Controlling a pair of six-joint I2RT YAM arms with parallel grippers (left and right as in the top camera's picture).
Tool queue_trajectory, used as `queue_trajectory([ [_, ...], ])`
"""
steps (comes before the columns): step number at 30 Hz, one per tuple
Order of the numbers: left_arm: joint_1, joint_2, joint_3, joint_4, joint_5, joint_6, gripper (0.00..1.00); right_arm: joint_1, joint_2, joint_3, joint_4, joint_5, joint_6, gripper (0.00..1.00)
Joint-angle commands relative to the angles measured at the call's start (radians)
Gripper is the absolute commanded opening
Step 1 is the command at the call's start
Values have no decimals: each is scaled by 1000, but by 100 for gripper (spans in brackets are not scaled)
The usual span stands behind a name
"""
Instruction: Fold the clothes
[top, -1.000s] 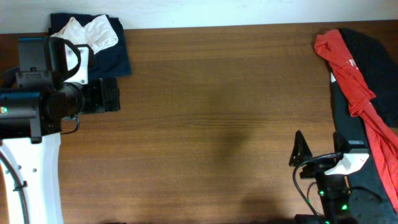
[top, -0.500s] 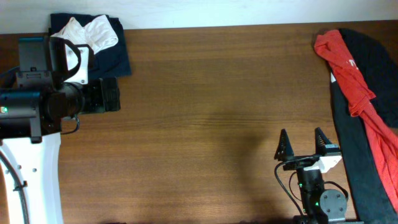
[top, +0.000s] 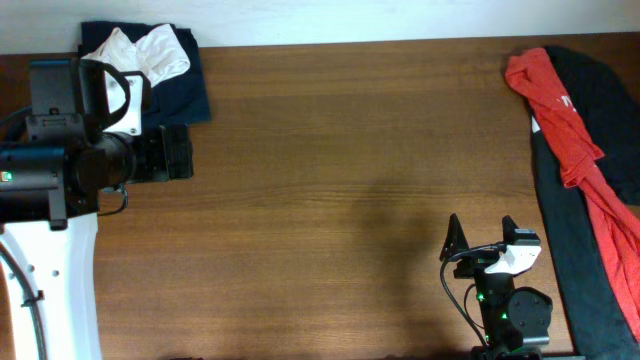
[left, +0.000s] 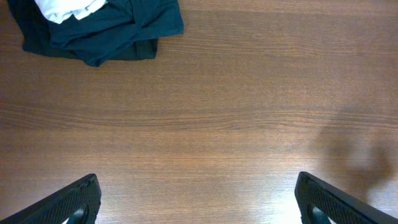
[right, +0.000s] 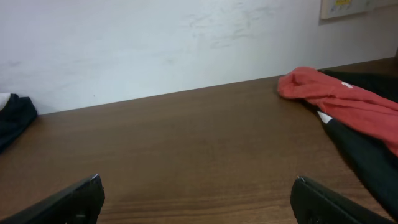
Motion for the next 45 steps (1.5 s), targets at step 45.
queue_trajectory([
  [45,0,-966,-1407,1169,-44,-6,99,-8,-8,-5,-7,16,-3,99],
])
